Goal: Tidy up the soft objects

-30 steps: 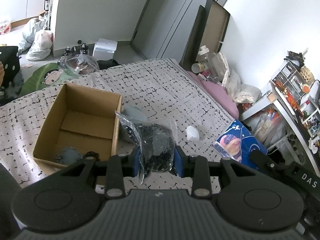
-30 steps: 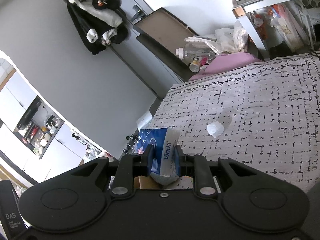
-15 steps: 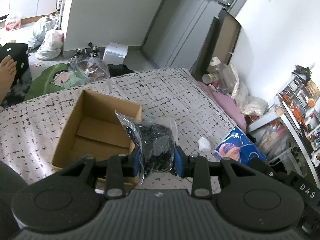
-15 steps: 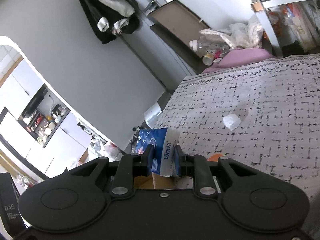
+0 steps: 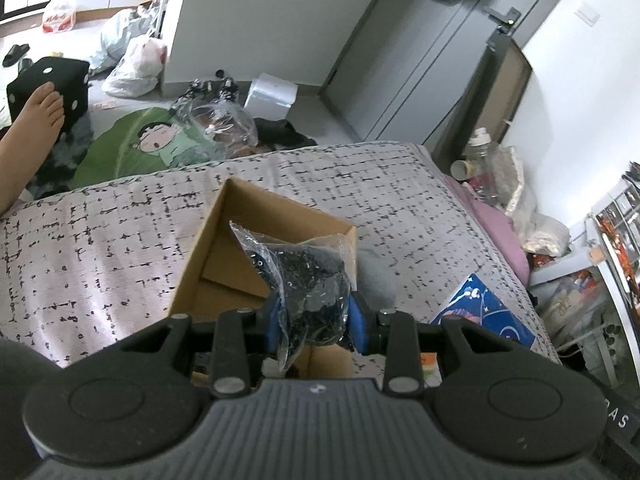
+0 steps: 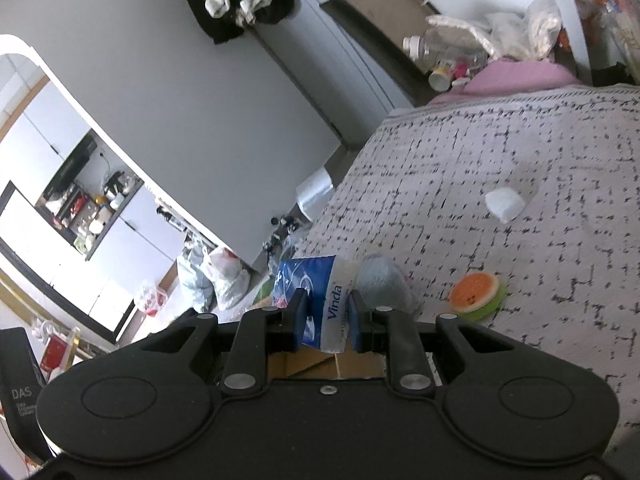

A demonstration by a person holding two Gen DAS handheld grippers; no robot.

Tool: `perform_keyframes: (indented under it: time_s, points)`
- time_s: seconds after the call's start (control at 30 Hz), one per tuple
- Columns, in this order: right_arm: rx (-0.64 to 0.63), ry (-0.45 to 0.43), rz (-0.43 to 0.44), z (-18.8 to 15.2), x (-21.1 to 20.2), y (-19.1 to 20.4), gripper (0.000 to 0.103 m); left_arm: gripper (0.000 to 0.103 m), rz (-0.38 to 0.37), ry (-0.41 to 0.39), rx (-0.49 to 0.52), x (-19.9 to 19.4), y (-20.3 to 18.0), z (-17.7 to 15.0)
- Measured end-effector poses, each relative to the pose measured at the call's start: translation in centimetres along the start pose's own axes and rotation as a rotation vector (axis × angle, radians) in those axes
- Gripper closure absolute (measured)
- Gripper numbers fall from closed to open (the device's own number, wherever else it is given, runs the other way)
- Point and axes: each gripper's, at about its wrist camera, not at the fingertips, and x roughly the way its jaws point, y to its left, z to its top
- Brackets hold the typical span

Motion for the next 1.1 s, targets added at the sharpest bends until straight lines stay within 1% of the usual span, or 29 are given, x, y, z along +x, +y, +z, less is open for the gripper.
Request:
perform_keyframes:
  time_s: [0.2, 0.3, 0.53, 0.73, 0.93, 1.1]
  points:
    - [-0.023, 0.052, -0.012, -0.9, 2.4, 1.1, 0.082, 0.069, 0.027, 0.026, -0.042, 1.8, 2.0, 0.6]
    - [-0.037, 0.078, -0.019, -1.4, 3.6, 1.8, 0.082, 0.069, 0.037, 0.036, -0.048, 2.8, 2.6, 0.9]
    - [-0.054, 0.116, -0.033, -2.3, 5.8, 2.8, 0.082, 0.069, 0.070, 0.088, -0.052, 5.2, 3.6, 1.1]
    - [-0.063, 0.143, -0.051, -2.9, 6.9, 3.1, 0.082, 0.069, 0.064, 0.118, -0.064, 6.1, 4.1, 1.1]
    - [-0.069, 0.160, -0.057, -3.3, 7.8, 3.4, 0.082, 0.063, 0.050, 0.080, -0.059, 5.3, 3.9, 1.7]
    - [-0.070, 0.147, -0.040, -3.1, 7.9, 4.0, 0.081, 0.057, 0.065, 0.055, -0.068, 4.4, 4.2, 2.6]
